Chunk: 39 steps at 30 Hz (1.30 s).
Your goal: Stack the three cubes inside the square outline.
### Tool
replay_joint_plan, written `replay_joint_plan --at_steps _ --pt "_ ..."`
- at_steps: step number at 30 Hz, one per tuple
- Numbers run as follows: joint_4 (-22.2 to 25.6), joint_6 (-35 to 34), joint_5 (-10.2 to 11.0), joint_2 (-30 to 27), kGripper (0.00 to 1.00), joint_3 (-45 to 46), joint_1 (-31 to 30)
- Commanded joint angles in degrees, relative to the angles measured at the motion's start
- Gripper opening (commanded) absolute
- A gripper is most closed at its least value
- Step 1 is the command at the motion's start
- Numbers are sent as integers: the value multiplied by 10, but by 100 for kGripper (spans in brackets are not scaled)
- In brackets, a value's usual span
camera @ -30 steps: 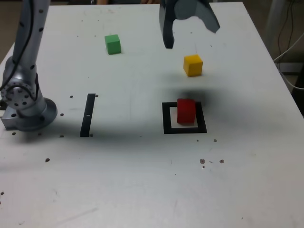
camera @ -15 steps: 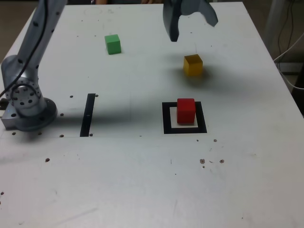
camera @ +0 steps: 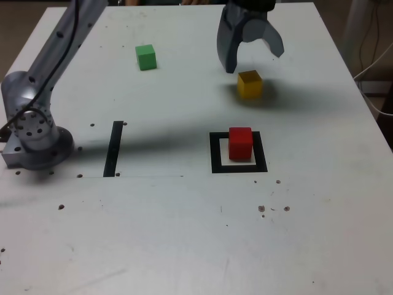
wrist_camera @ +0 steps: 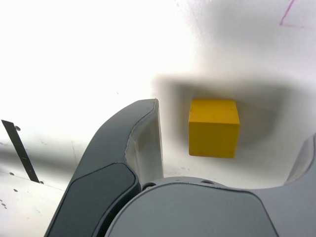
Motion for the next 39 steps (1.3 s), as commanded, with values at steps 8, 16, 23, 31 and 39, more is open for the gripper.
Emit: replay_joint_plan --at_steps 8,16,23,31,39 --pt "7 -1 -20 41 98 2 -7" --pt "10 -11 -21 48 85 10 -11" --pt "11 -26 -16 51 58 16 -21" --pt "7 -30 -8 54 36 14 -32" --pt "6 -30 -9 56 36 12 -35"
